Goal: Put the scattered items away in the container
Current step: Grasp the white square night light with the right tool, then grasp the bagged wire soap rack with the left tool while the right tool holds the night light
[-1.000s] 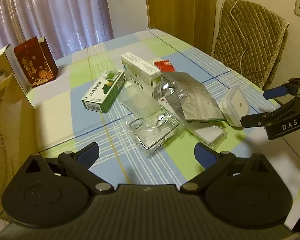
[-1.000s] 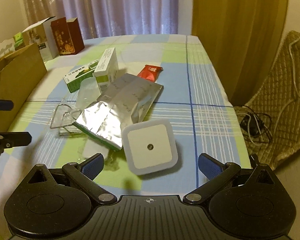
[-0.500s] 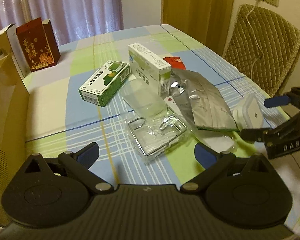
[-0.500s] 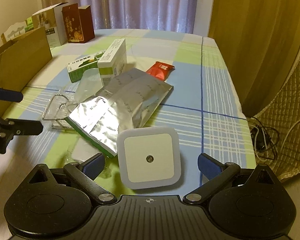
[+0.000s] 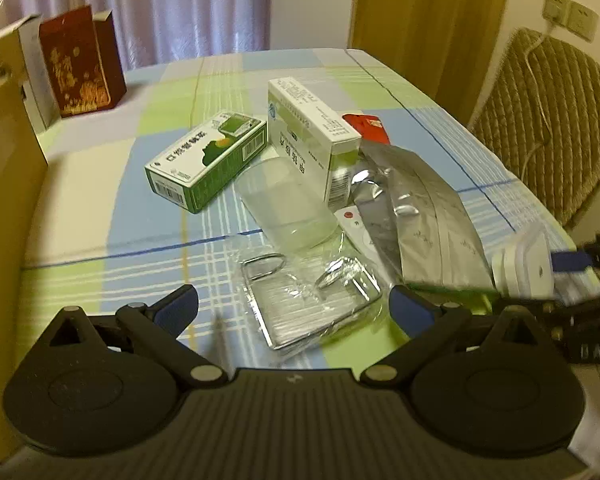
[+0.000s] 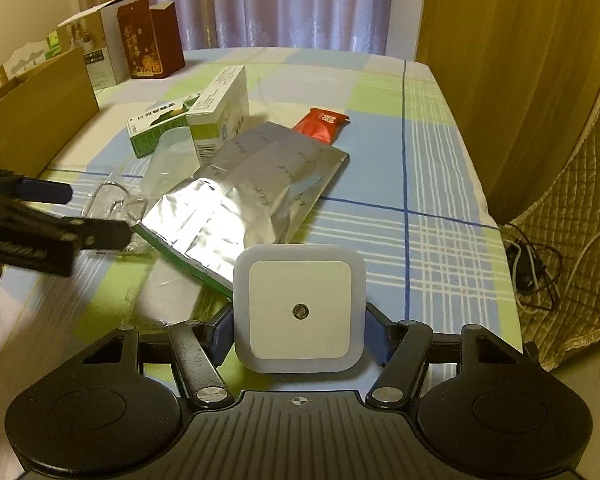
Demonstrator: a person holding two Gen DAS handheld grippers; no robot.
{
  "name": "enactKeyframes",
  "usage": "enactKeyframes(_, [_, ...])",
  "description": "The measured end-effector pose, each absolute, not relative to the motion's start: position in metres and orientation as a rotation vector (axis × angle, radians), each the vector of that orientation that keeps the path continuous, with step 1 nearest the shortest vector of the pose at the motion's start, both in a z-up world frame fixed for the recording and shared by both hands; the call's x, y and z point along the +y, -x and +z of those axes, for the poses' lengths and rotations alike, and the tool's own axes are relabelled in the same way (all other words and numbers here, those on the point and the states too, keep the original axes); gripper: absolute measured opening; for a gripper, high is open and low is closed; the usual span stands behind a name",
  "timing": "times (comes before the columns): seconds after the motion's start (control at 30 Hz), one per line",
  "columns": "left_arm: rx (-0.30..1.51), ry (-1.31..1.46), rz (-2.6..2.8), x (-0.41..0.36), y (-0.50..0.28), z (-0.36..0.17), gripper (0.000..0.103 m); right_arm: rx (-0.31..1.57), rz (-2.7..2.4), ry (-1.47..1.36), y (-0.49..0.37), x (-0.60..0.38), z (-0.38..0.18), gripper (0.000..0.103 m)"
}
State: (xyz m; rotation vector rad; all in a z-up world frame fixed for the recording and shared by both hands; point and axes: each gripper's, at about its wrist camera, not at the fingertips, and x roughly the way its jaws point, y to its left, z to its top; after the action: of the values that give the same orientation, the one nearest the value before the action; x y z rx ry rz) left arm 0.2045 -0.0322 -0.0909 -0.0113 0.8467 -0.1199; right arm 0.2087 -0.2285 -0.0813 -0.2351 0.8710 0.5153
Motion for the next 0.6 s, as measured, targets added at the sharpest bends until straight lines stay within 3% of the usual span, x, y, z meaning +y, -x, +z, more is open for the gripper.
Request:
enactKeyframes(0.23, [0.866,0.047,-0.075,-0.037,-0.215,-0.101,0.098,0.863,0.515,0.221,-0.209,-0.229,-0.082,0.067])
enactKeyframes(0.37, [0.871,0.049,-0.105,-0.033,-0.215,-0.102,0.085,0.864,0.511,0.208,-0.209,-0.230,-0.083,0.067])
enactKeyframes(0.6, [0.886,-0.014,-0.110,-0.007,-0.195,-0.089,0.081,0.867,0.506,0.192,-0.210,-0.230,-0.083,0.067])
